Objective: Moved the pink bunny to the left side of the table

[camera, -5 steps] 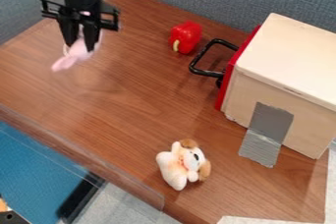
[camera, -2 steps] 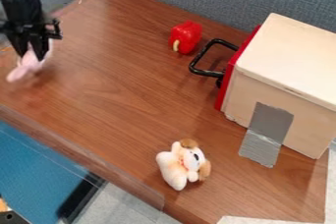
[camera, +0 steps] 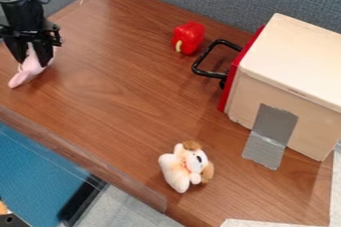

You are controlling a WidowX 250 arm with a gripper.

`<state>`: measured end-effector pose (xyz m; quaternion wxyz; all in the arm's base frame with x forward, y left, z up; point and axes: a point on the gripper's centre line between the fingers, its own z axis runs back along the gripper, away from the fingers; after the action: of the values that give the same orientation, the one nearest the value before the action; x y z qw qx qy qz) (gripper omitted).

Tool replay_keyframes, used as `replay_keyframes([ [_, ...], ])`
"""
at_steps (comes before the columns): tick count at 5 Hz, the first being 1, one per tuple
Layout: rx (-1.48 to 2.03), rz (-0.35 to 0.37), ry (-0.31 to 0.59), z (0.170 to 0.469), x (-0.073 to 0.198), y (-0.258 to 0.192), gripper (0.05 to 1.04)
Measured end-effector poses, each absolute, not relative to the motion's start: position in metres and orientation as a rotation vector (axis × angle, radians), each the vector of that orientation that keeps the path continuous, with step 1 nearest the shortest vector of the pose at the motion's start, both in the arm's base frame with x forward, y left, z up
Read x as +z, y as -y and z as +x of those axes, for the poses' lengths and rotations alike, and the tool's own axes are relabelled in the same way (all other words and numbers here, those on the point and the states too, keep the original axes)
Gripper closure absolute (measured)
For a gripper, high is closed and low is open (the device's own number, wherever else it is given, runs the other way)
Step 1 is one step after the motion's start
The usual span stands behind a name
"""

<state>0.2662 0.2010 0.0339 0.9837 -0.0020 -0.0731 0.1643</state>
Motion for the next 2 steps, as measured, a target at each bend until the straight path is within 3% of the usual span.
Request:
replay_keyframes([
  [1, 0.221, 0.025, 0.168, 0.278, 0.067, -0.182, 0.12],
  [2, 0.141, 0.051, 0.184, 0.281, 0.093, -0.167, 0.079],
])
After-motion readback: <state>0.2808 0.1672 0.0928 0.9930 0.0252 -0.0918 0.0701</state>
